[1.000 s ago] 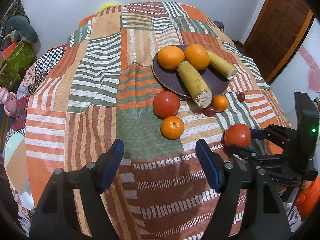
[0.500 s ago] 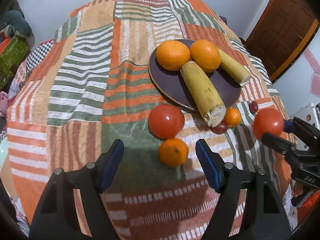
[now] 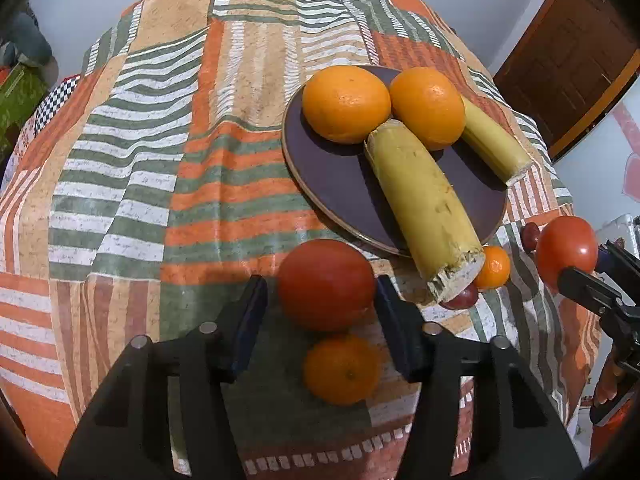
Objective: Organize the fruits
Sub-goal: 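Grasp a red tomato with the right tool while the left tool grasps another tomato, then lower both red tomatoes onto the purple plate and open both tools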
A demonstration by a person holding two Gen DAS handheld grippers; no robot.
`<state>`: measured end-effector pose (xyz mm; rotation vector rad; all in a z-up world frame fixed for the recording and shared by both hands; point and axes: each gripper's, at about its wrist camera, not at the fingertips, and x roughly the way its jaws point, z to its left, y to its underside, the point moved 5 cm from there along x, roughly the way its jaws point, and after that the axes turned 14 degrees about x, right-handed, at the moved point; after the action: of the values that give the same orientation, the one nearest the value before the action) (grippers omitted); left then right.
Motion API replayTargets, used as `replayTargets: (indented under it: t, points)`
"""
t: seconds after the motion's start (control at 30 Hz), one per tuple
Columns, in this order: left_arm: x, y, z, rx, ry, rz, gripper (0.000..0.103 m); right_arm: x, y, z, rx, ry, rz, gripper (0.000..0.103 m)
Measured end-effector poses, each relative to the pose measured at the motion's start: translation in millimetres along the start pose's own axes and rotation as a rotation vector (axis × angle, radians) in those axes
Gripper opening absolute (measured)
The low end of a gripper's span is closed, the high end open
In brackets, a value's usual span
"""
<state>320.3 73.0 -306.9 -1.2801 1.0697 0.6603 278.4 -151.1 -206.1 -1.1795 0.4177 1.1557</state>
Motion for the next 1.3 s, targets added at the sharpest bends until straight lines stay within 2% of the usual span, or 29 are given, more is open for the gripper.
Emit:
replayTargets:
  t: [0.03,0.23,0.57,0.97,1.3]
  points:
    - [1.2,-0.6,-0.8,0.007,-0.001,-0.001,0.048,0.6,0.4,-0.5,0.001,0.000,0.003,0.048]
    - [-1.2,-1.2,-4.0,0.041,-0.029,-0.001,0.047,-0.1,0.9,-1.4,0.009,-0.005,0.003,0.048]
    - [-19.4,-2.6,1.6,0.016,-0.045,-0.022,0.047,-2.6,-2.2,0.8,0.008,-0.010,-0.009,0.048]
    - [-54.2,-31.0,-4.2,0.026,-0.050,-0.133,0.047,-4.2,-31.1,10.9,-0.028,-0.013,-0.068,0.048]
    - [-36.7,-56.1,-7.8,0.019,-0.037,-0.143,0.047,24.8,-49.5,19.7,-0.068,-0.001,-0.049,0.048]
